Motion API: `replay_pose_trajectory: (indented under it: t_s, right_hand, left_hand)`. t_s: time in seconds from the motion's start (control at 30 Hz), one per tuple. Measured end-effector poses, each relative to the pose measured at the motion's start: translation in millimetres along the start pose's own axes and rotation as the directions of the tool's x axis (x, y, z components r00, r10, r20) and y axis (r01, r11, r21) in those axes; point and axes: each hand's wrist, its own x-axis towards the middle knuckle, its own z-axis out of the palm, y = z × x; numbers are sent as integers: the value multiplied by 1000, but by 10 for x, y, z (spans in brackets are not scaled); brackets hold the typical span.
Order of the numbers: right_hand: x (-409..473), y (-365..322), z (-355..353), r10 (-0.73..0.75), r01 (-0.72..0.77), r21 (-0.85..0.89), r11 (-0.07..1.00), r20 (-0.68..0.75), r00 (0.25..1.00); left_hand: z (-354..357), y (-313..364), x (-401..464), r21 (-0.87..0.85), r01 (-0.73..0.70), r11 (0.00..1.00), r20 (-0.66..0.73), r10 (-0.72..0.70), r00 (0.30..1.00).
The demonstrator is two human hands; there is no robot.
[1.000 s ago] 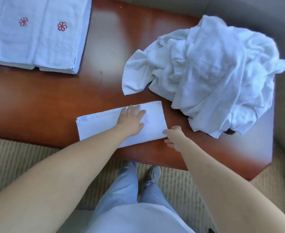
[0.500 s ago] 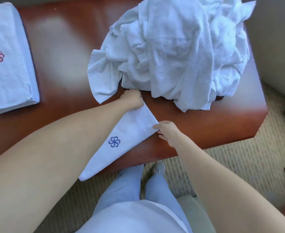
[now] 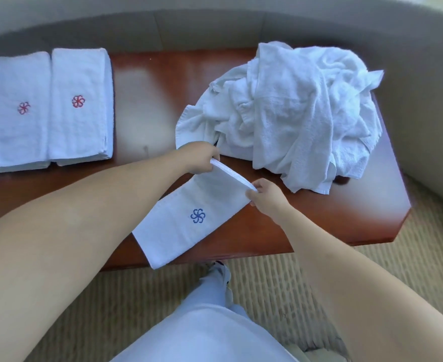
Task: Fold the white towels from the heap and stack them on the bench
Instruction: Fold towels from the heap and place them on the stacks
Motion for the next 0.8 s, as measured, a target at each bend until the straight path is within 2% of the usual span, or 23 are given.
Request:
replay_pose_trajectory:
  t_s: [0.27, 0.47, 0.67, 0.8]
  right_hand:
    - [-708, -806, -110, -332, 303, -265, 915, -72, 941]
    - [-1312, -1454, -83, -570, 511, -370, 776, -64, 819]
    - [-1793, -2051, 34, -707, 637, -417, 648, -18, 707]
    - [-1999, -2388, 158, -729, 656, -431, 619, -6, 684]
  left_hand:
    - [-504, -3, -1405, -47, 132, 990, -246, -140, 959]
    - [-767, -61, -2502, -155, 217, 964, -389, -261, 883]
    - [-986, -212, -3334, -170, 266, 949, -455, -315, 833]
    - [-1073, -395, -3728, -198, 294, 935, -502, -354, 789]
